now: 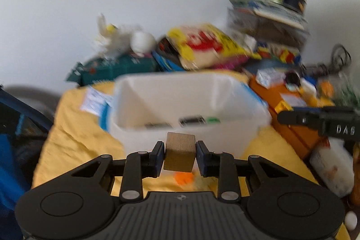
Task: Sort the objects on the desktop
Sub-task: 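Carry the wooden cube and yellow brick into the clear bin and release both, then move both open tools back over the remaining toys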
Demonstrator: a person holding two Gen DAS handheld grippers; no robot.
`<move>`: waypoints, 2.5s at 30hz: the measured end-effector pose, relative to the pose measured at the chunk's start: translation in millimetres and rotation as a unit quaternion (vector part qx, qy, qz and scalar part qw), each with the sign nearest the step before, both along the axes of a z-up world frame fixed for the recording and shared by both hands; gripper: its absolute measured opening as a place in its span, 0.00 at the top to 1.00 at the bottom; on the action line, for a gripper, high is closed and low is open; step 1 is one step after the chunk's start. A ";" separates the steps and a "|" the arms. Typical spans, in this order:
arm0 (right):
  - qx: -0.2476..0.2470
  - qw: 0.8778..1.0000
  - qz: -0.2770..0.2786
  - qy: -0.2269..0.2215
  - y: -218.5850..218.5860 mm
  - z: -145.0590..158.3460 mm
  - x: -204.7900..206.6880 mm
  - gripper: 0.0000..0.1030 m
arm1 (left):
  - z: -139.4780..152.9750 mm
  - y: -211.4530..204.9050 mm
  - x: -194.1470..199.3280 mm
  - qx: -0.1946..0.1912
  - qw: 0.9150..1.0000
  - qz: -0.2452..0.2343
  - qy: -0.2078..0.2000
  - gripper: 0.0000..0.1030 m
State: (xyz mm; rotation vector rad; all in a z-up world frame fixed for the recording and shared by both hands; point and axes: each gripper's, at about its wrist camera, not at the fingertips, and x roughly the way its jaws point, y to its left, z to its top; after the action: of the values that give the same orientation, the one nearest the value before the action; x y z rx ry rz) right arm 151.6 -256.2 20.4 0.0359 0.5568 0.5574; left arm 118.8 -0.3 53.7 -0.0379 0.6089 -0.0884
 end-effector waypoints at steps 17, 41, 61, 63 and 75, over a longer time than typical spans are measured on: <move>-0.021 1.000 -0.003 0.009 35.8 47.5 86.6 0.75 | 66.7 33.0 89.0 0.013 1.000 0.007 -0.008 0.67; -0.062 0.997 0.047 -0.011 52.7 -3.5 23.0 0.40 | -7.7 61.2 34.0 0.002 0.997 0.067 0.027 0.30; -0.160 0.983 0.022 0.082 104.4 -137.3 45.2 0.51 | -61.9 61.7 -6.2 0.006 0.995 0.048 0.084 0.30; -0.150 0.985 0.019 0.087 95.0 -135.5 46.4 0.56 | -64.9 53.7 -0.1 0.007 0.996 0.038 0.087 0.30; -0.117 0.986 0.003 0.123 70.4 -142.0 53.6 0.58 | -74.5 16.4 16.5 0.016 0.995 0.009 0.093 0.30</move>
State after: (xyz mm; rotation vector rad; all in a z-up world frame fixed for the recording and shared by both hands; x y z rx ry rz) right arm 205.2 -185.7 -121.6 -0.1214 0.8602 0.4935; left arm 135.3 16.0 -20.8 -0.0201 0.7968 -0.0577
